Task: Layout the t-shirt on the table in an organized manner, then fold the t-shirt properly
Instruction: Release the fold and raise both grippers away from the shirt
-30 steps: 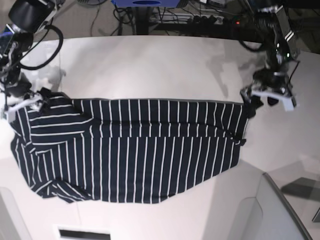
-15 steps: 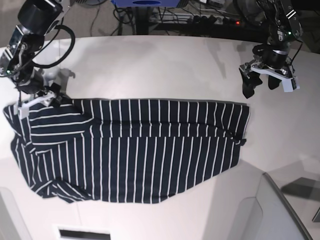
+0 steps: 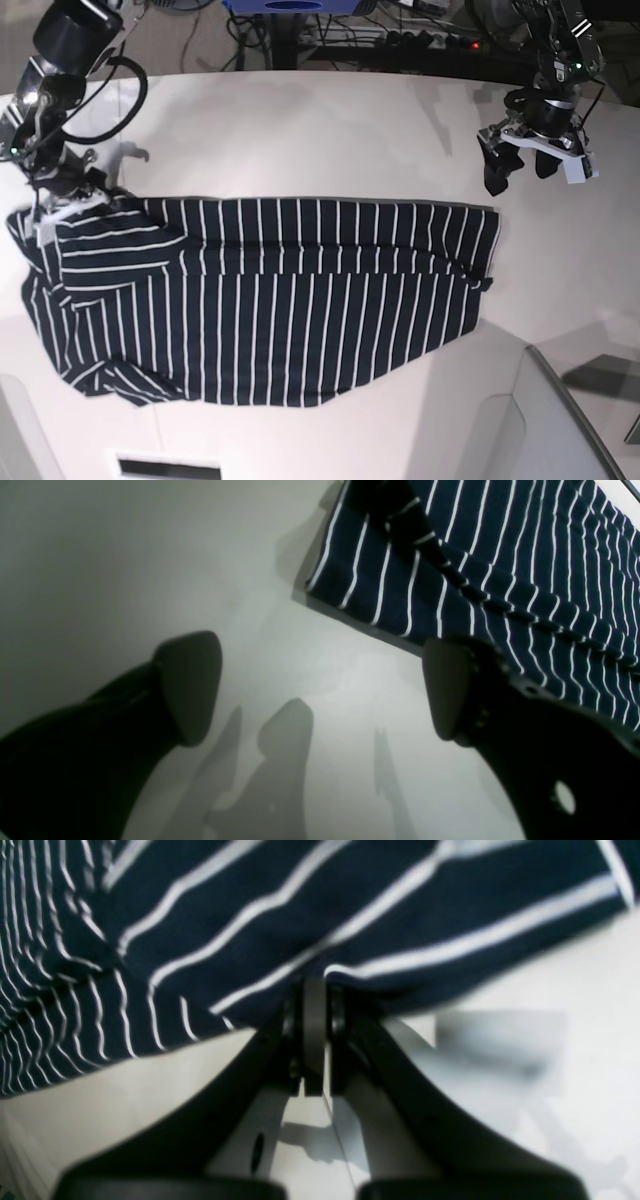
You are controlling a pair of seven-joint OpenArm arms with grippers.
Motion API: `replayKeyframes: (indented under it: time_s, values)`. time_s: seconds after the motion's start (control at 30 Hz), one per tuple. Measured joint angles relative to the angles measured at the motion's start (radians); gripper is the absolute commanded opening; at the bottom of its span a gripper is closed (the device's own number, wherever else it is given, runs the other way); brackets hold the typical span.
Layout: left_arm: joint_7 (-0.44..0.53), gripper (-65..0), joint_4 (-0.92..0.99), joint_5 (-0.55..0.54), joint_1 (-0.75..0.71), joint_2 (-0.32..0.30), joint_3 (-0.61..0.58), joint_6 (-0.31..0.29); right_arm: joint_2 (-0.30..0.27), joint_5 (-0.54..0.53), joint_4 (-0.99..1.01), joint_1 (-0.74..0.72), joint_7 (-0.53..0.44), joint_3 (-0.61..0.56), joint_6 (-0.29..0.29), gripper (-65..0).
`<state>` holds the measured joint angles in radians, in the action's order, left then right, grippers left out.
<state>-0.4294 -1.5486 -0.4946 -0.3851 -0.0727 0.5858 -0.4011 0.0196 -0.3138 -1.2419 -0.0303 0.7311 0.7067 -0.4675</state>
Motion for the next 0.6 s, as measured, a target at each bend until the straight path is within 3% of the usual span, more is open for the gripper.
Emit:
replayKeyframes:
  time_s: [0.13, 0.27, 0.5, 0.6]
  values:
    - [0.000, -6.4, 0.000, 0.000, 0.000, 0.000, 0.000, 0.000, -0.028, 0.001, -0.003, -0.068, 0.079, -0.006, -0.002, -64.2]
    - [0.000, -6.4, 0.000, 0.000, 0.000, 0.001, 0.000, 0.000, -0.073, 0.000, 0.000, -0.154, 0.082, -0.015, 0.001, -64.2]
    - [0.000, -6.4, 0.000, 0.000, 0.000, 0.003, 0.000, 0.000, -0.134, -0.003, 0.157, -0.305, 0.081, -0.199, 0.000, -64.2]
    - [0.000, -6.4, 0.000, 0.000, -0.001, 0.002, 0.000, 0.000, -0.149, -0.001, 0.241, -0.366, 0.021, -0.261, 0.004, -64.2]
